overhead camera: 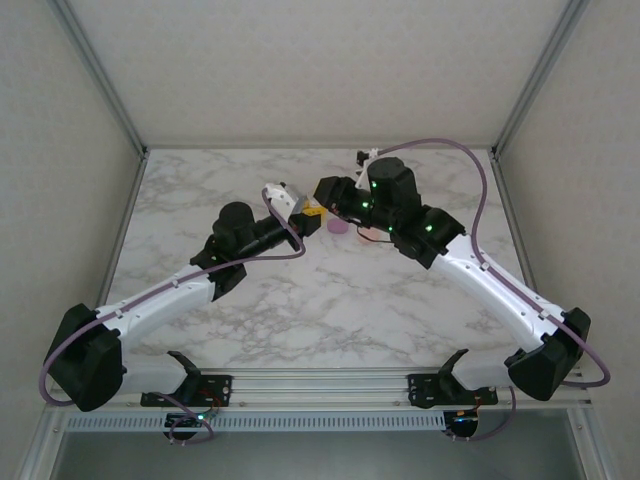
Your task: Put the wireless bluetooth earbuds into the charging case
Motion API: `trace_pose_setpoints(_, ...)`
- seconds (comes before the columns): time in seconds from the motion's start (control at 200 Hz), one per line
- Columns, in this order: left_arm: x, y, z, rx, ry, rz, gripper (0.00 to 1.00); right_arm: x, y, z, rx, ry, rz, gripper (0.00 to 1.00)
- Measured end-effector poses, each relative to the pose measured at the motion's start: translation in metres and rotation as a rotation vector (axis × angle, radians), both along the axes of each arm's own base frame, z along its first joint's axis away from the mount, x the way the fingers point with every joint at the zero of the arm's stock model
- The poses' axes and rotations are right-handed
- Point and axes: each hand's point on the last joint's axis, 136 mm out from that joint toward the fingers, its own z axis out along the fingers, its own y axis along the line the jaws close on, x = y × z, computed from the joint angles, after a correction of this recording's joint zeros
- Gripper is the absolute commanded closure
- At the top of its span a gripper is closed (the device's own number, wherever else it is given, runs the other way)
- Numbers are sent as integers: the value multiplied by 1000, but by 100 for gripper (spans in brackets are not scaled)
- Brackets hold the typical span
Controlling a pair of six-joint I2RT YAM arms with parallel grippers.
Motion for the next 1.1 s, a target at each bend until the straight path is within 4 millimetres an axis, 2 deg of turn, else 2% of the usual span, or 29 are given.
trace_pose_setpoints(0.42,3,1,6,-42,28,23,91,0,5,-1,-35,-42,-44,73)
trace_pose_setpoints(0.631,6,3,6,-53,43,46,91,2,5,-3,-59,-48,-52,67)
trace_pose_setpoints(0.976,8,4,8,-61,39,55,91,2,0,-4,-145,-48,-70,65)
trace_pose_setpoints(1.101,8,4,9,-64,35,55,91,2,-2,-2,-172,-53,-67,59)
